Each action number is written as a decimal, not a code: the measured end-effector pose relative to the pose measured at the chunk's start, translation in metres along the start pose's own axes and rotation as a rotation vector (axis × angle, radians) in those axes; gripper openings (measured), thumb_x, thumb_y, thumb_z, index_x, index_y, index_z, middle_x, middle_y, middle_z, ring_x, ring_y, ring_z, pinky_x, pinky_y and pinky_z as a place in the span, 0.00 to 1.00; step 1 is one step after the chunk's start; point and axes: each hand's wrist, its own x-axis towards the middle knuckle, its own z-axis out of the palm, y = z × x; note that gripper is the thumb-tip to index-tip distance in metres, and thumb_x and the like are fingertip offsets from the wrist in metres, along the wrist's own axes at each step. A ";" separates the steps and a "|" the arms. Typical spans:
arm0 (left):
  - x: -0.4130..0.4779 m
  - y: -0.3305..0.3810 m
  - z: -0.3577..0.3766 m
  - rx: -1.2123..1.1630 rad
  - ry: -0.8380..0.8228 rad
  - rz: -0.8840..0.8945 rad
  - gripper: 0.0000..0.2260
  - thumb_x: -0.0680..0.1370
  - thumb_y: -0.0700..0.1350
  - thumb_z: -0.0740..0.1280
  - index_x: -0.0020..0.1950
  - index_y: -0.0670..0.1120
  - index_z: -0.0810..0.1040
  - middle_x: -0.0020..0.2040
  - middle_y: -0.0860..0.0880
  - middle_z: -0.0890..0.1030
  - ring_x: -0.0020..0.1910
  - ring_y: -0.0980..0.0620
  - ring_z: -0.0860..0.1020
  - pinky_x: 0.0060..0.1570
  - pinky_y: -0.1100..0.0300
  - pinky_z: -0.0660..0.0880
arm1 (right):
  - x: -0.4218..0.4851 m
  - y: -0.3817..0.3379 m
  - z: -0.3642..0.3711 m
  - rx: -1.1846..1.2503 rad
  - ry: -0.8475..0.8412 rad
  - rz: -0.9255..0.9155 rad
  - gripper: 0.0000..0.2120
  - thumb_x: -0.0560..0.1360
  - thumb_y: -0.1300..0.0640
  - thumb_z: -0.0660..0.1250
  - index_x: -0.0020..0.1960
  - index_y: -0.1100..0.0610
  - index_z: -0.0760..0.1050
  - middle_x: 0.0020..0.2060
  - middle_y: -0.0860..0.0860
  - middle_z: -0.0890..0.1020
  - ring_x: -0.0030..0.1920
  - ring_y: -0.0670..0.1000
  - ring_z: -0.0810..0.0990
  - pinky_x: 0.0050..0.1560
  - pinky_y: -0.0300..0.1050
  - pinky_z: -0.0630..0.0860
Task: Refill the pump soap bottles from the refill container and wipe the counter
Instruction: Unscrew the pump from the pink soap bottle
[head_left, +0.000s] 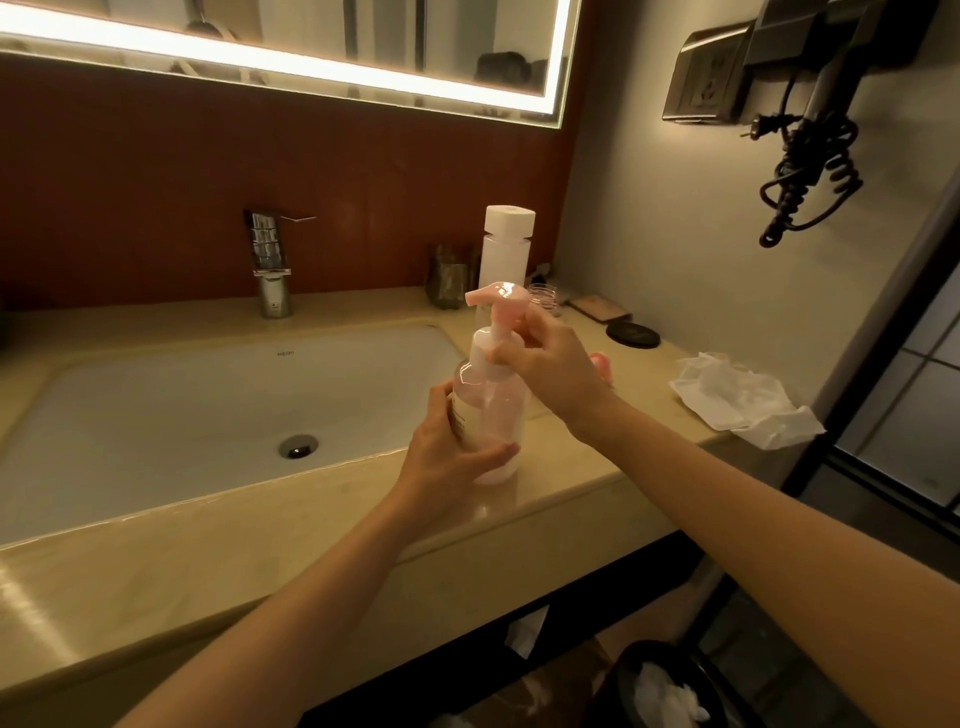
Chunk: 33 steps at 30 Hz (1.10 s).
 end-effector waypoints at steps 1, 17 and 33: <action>0.000 0.000 0.000 0.003 0.002 -0.003 0.33 0.65 0.46 0.77 0.64 0.50 0.63 0.51 0.56 0.75 0.49 0.56 0.76 0.42 0.69 0.73 | 0.001 0.001 0.000 0.039 -0.028 0.017 0.20 0.75 0.56 0.65 0.66 0.56 0.69 0.53 0.50 0.75 0.54 0.50 0.75 0.56 0.46 0.76; -0.001 -0.001 0.002 -0.001 -0.012 -0.010 0.35 0.66 0.46 0.76 0.66 0.51 0.60 0.56 0.52 0.74 0.54 0.52 0.75 0.45 0.67 0.73 | 0.004 0.003 0.012 0.046 0.024 0.012 0.24 0.72 0.54 0.69 0.64 0.52 0.64 0.55 0.49 0.70 0.54 0.48 0.70 0.48 0.38 0.71; -0.002 0.001 0.001 -0.012 -0.018 -0.009 0.35 0.66 0.46 0.76 0.66 0.52 0.60 0.57 0.53 0.73 0.54 0.54 0.74 0.44 0.69 0.73 | 0.007 0.011 0.016 -0.073 0.187 -0.077 0.34 0.68 0.46 0.72 0.69 0.52 0.63 0.59 0.52 0.70 0.56 0.49 0.71 0.50 0.39 0.73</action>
